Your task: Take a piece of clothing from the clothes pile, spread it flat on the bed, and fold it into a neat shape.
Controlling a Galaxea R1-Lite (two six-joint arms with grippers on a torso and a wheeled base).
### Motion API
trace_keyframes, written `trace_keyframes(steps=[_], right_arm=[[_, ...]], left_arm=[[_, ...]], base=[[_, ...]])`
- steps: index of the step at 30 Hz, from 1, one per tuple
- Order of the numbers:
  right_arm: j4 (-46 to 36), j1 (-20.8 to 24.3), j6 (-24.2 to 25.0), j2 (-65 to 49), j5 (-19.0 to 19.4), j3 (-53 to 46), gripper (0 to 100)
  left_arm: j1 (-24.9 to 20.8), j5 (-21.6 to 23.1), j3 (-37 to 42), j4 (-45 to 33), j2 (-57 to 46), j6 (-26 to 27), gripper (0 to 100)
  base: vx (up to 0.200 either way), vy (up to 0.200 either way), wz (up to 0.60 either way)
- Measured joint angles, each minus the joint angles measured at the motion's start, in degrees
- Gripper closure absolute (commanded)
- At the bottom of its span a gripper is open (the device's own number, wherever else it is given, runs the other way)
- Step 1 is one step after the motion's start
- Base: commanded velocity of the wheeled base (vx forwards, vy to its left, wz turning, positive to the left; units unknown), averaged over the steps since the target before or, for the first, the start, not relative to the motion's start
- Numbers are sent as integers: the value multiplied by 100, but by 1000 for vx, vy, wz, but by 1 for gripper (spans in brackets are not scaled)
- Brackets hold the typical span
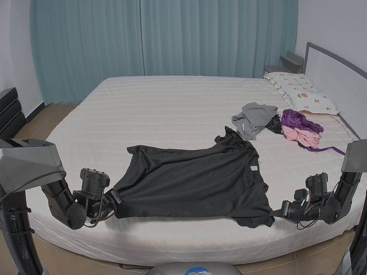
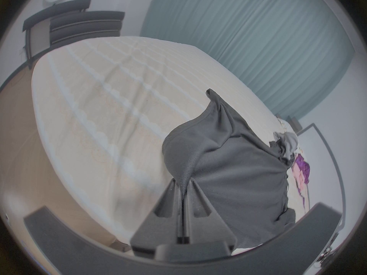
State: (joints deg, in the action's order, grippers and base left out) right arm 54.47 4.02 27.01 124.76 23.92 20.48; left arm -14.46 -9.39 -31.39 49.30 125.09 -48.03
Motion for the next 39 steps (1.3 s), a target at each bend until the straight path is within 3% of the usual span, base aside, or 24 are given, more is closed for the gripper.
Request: trace_keyframes(steps=[7,14,25,26,28,29,39], right_arm=[[46,-177,-215,-349,158,-642,100],[46,-235,-783,-485,165,-1340,100],[55,-218,-1087,-467,121,-1726,100],[55,-212,-1092,-456,118,-1720,100],[57,-194,-1098,-425,117,-1702,100],[73,-183,-1098,-401,117,-1680,0],[566,-218,-1033,-211,49,-1068,0]], left_arm=[[-9,2,363,-102,-233,453,100],[-34,2,603,-375,-351,875,100],[-317,2,789,-562,-358,945,100],[-325,15,794,-564,-358,945,0],[-329,68,794,-567,-358,945,0],[-332,129,794,-568,-360,941,0],[-260,375,747,-562,-461,900,0]], base=[[0,0,0],[0,0,0],[0,0,0],[0,0,0],[0,0,0],[0,0,0],[0,0,0]])
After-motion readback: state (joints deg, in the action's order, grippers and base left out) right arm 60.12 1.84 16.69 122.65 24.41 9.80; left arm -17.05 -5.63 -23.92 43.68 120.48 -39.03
